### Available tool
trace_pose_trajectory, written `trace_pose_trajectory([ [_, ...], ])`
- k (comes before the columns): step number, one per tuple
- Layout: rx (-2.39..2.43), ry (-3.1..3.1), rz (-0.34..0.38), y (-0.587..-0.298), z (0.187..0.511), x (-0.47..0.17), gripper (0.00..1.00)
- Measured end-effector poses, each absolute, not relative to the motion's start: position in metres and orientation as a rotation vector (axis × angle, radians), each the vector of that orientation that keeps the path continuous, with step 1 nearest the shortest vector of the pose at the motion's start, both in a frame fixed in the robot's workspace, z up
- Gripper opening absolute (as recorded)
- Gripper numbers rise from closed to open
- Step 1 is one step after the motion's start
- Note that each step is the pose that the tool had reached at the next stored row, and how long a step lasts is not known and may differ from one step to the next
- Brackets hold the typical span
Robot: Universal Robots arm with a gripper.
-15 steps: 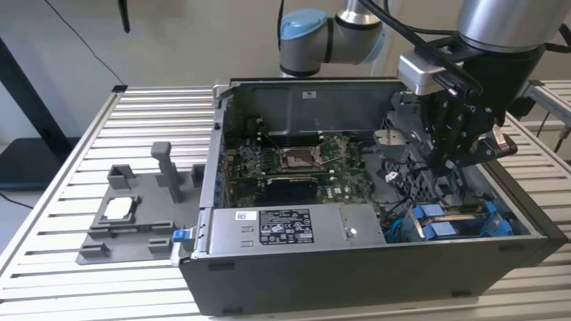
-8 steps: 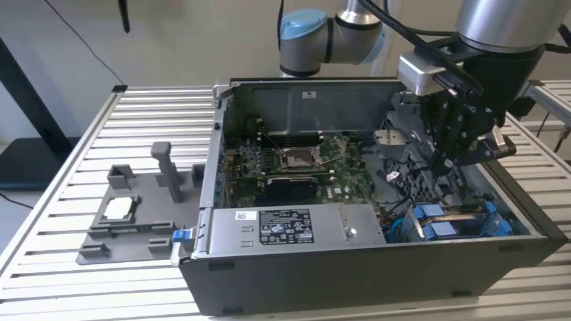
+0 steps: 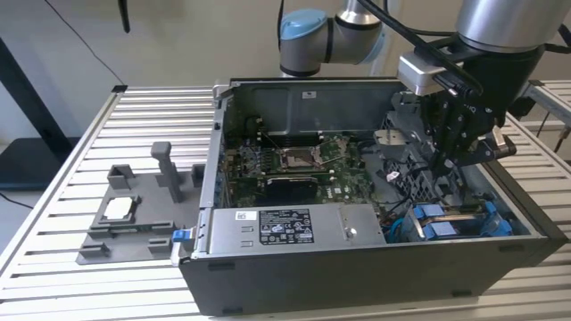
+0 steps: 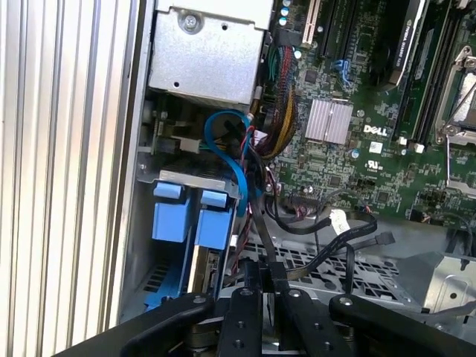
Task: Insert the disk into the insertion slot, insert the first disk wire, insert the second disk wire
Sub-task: 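Insert the second disk wire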
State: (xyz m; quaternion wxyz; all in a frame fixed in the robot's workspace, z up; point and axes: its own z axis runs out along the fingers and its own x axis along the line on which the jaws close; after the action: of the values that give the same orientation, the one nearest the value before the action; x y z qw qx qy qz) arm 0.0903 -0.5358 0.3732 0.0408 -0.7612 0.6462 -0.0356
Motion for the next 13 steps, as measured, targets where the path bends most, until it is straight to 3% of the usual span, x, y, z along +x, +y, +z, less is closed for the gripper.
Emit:
trace_pose_trajectory([
  [5, -2.332, 1.979, -0.11, -0.536, 0.374, 0.09, 0.17],
  [6, -2.331, 1.979, -0.11, -0.536, 0.374, 0.09, 0.24],
  [13, -2.326, 1.974, -0.122, -0.536, 0.374, 0.079, 0.24],
])
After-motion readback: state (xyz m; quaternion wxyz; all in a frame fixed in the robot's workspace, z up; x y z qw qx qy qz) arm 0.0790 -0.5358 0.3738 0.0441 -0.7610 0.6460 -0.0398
